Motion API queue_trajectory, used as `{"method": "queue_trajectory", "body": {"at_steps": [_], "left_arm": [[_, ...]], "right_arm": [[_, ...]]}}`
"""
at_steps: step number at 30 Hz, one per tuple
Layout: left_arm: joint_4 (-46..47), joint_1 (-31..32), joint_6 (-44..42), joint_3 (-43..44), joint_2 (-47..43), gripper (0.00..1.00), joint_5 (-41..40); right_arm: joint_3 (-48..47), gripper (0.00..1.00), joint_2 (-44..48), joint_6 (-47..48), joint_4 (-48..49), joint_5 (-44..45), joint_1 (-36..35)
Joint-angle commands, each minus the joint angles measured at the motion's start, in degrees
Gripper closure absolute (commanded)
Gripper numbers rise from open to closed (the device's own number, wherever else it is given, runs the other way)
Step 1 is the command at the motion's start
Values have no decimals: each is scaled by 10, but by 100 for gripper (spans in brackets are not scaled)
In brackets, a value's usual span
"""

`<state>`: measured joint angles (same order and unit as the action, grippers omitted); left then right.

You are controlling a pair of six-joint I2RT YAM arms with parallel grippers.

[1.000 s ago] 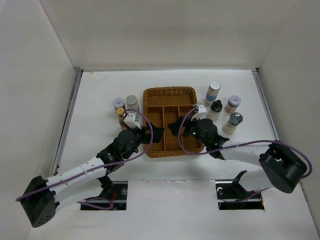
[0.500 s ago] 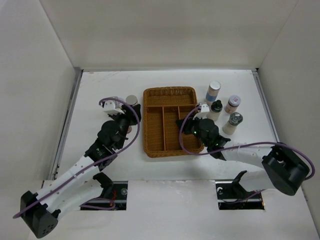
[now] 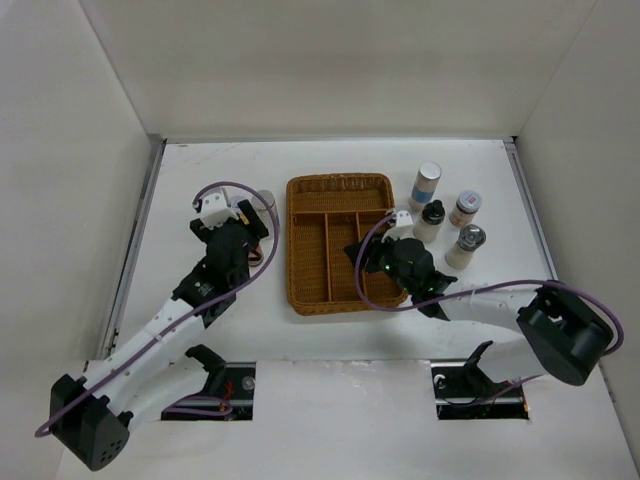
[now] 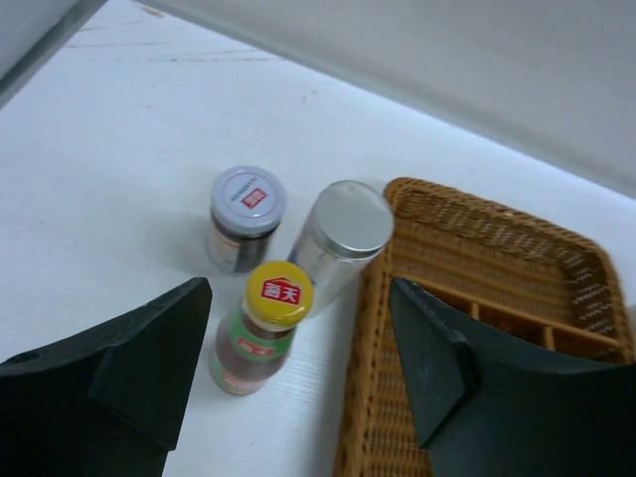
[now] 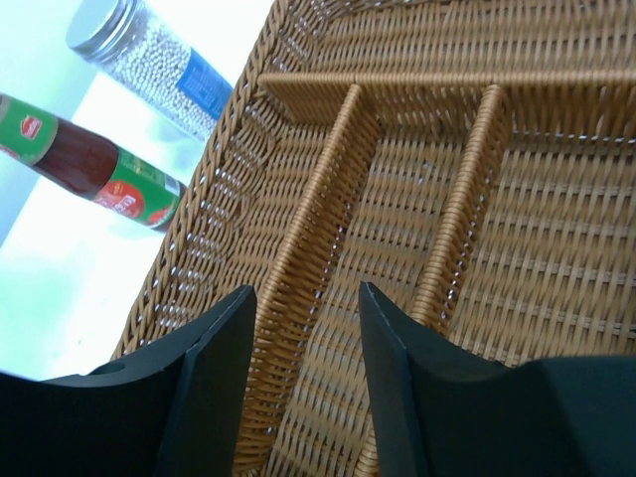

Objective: Organize the condiment bottles

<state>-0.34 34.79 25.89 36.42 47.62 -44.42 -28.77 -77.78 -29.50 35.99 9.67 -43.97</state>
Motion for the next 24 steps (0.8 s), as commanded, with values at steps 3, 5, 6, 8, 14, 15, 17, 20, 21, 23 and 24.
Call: {"method": "queue_trajectory", "body": {"at_steps": [3, 5, 6, 8, 14, 15, 17, 20, 21, 23, 24], "left_arm": [[-12, -25, -26, 42, 58, 31, -10], [2, -26, -32, 42, 75, 31, -1], [11, -31, -36, 41, 83, 31, 2], [22, -40, -39, 41, 97, 31, 13], [41, -51, -40, 37, 130, 40, 19], [45, -52, -40, 37, 136, 43, 19], [49, -53, -42, 39, 145, 51, 17], [64, -52, -48, 37, 152, 70, 16], [61, -52, -50, 37, 151, 75, 15], [51, -52, -55, 37, 136, 82, 13], [45, -50, -56, 35, 123, 84, 9]], "right_arm": [[-18, 47, -11, -5, 27, -19, -5], [-22, 47, -12, -4, 22, -26, -5], [-22, 47, -9, -2, 24, -29, -5], [-20, 47, -9, -1, 29, -30, -5], [-23, 46, -16, 0, 24, -33, -5], [-22, 46, -18, -2, 27, -32, -5], [-24, 46, -23, -6, 23, -34, -5], [-24, 46, -19, 0, 26, -40, -5], [-23, 46, -17, 1, 28, -38, -5], [-22, 46, -18, -2, 28, -39, -5], [-22, 46, -17, -4, 25, -40, -5]]}}
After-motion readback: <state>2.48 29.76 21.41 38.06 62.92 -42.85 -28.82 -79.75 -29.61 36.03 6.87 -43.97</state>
